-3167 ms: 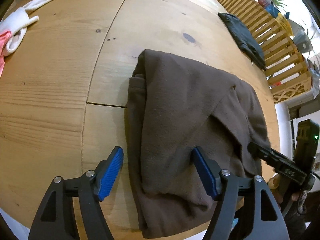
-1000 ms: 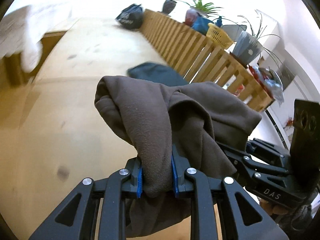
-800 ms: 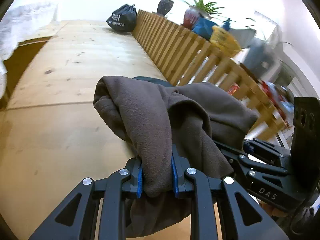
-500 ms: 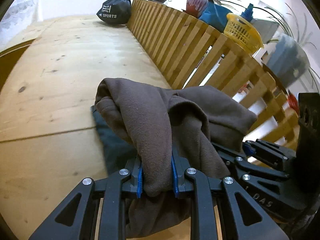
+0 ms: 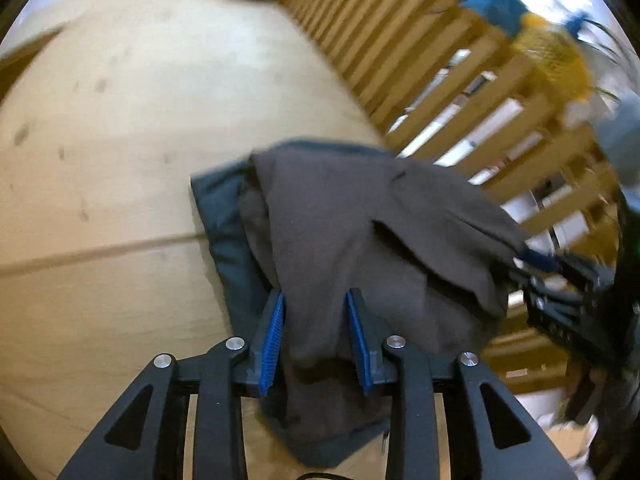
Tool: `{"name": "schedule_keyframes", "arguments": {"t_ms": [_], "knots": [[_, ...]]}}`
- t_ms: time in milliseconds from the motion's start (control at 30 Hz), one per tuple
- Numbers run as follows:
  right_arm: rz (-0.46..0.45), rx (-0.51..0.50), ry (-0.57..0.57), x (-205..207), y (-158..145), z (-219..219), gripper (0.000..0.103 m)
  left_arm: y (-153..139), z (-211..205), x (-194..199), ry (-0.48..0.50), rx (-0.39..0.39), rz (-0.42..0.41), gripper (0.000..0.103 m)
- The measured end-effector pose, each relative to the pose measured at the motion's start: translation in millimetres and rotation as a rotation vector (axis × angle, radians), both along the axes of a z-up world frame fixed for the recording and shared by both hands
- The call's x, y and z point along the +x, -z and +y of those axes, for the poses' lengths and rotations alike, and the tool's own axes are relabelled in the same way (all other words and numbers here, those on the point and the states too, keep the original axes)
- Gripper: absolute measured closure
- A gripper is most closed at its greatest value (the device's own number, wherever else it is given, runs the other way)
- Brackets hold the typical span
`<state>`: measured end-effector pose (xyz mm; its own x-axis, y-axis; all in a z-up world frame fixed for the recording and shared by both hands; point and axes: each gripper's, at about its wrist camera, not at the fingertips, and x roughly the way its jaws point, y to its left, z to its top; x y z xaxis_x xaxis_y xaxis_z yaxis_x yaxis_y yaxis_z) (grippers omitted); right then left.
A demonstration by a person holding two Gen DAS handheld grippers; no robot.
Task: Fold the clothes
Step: 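Lift the brown bundle with both grippers and carry it onto the dark garment, then lower the bundle onto the dark folded garment and open both grippers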
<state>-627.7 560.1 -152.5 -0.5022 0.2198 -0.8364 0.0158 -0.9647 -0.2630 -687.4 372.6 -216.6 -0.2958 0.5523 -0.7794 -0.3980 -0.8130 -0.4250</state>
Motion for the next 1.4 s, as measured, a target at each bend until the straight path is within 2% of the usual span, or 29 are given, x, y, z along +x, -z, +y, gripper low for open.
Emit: {"name": "schedule_keyframes", "arguments": {"t_ms": [67,133,167,267,333,400,433,500,567,600,667,767,833,900,967,1033,1067,1133,1233,1267,1367,1400], "knots": [[0.07,-0.062,-0.003,5.1,-19.6,-2.3,0.064,-21.0,-7.0,2.8,0.012,0.022,0.045,0.076],[0.053,-0.135,-0.035,-4.0,-22.8,-7.8,0.064,-34.4,-7.8,0.9,0.021,0.028,0.078,0.076],[0.051,-0.144,-0.029,-7.6,-21.1,-8.3,0.064,-37.1,-9.4,-0.5,0.019,0.013,0.095,0.076],[0.018,-0.182,-0.037,-21.6,-5.8,-9.0,0.066,-36.7,-7.6,-5.8,0.045,0.054,0.092,0.08],[-0.05,-0.125,-0.01,-31.4,24.2,-3.9,0.073,-18.1,6.4,-6.1,0.091,0.05,0.064,0.083],[-0.137,-0.075,0.026,-37.5,57.6,2.6,0.076,16.0,21.7,-5.8,0.127,-0.033,0.006,0.084],[-0.171,-0.062,0.035,-38.4,72.4,6.3,0.076,34.1,29.3,-5.7,0.144,-0.081,-0.025,0.09],[-0.176,-0.028,0.014,-38.2,80.0,2.8,0.076,49.3,29.5,-0.8,0.175,-0.097,-0.025,0.093],[-0.158,-0.02,0.001,-38.7,70.8,-2.7,0.076,39.3,22.8,1.8,0.159,-0.083,-0.026,0.093],[-0.148,-0.032,0.001,-39.0,62.9,-4.5,0.076,28.6,21.3,4.0,0.162,-0.084,-0.001,0.097],[-0.103,-0.067,0.01,-40.5,46.5,-6.0,0.076,4.3,20.3,9.5,0.177,-0.095,0.071,0.096],[-0.032,-0.106,0.033,-49.3,28.4,-6.9,0.076,-22.6,25.4,7.5,0.17,-0.08,0.133,0.096],[-0.07,-0.079,0.032,-60.2,39.7,-11.9,0.076,-23.2,32.4,0.0,0.159,-0.065,0.105,0.096],[-0.113,-0.031,0.029,-68.1,56.1,-16.6,0.074,-9.8,37.7,2.2,0.173,-0.035,0.032,0.096],[-0.176,0.011,0.021,-71.2,81.7,-19.3,0.074,7.0,45.6,15.3,0.206,-0.04,-0.012,0.096],[-0.162,0.026,0.027,-72.8,83.2,-21.8,0.074,21.2,50.3,32.0,0.234,-0.119,-0.008,0.096],[-0.147,-0.002,0.035,-69.9,73.8,-22.6,0.074,21.3,48.0,40.4,0.24,-0.127,0.004,0.096],[-0.116,-0.057,0.05,-64.0,55.2,-24.1,0.074,8.6,38.0,56.5,0.243,-0.061,0.013,0.096],[-0.095,-0.042,0.009,-43.3,43.0,-29.4,0.074,-3.1,39.6,71.9,0.269,-0.02,0.055,0.096],[-0.113,-0.027,0.003,-35.8,45.9,-32.1,0.073,-1.6,45.1,75.3,0.29,-0.025,0.056,0.096],[-0.234,0.038,-0.014,-22.0,78.5,-33.4,0.073,38.2,51.3,73.1,0.305,-0.104,-0.043,0.093],[-0.25,0.056,-0.02,-20.1,85.1,-33.9,0.073,42.6,47.3,76.0,0.296,-0.099,-0.062,0.093]]}}
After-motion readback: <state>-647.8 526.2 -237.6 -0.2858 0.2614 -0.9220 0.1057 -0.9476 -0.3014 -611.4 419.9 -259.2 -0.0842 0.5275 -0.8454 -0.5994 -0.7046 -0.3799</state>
